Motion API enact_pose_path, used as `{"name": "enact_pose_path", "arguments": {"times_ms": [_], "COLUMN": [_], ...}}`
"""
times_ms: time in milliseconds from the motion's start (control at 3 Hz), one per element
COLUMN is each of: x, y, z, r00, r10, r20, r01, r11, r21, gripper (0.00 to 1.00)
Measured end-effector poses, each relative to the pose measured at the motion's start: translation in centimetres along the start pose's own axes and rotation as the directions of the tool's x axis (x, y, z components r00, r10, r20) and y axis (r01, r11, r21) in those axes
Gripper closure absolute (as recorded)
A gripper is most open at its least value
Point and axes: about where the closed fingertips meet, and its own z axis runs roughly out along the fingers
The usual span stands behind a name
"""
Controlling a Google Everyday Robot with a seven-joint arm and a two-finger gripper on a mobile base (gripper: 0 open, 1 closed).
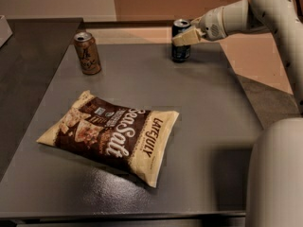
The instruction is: Knock pepsi can over
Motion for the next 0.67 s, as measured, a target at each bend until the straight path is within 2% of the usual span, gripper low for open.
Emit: {"name": "enact_pose_path", "arguments": {"times_ms": [333,667], "x": [-0.8,-0.6], "y": [1.5,3.7], "z": [-1.2,-1.8], "r00": [0.995,0.961], "r10": [-0.065,-0.15], "r20": [-0.076,-0.235], "r01": [0.063,0.13], "r11": [0.9976,0.9868], "r21": [-0.027,-0.096], "gripper": [1.0,1.0]}}
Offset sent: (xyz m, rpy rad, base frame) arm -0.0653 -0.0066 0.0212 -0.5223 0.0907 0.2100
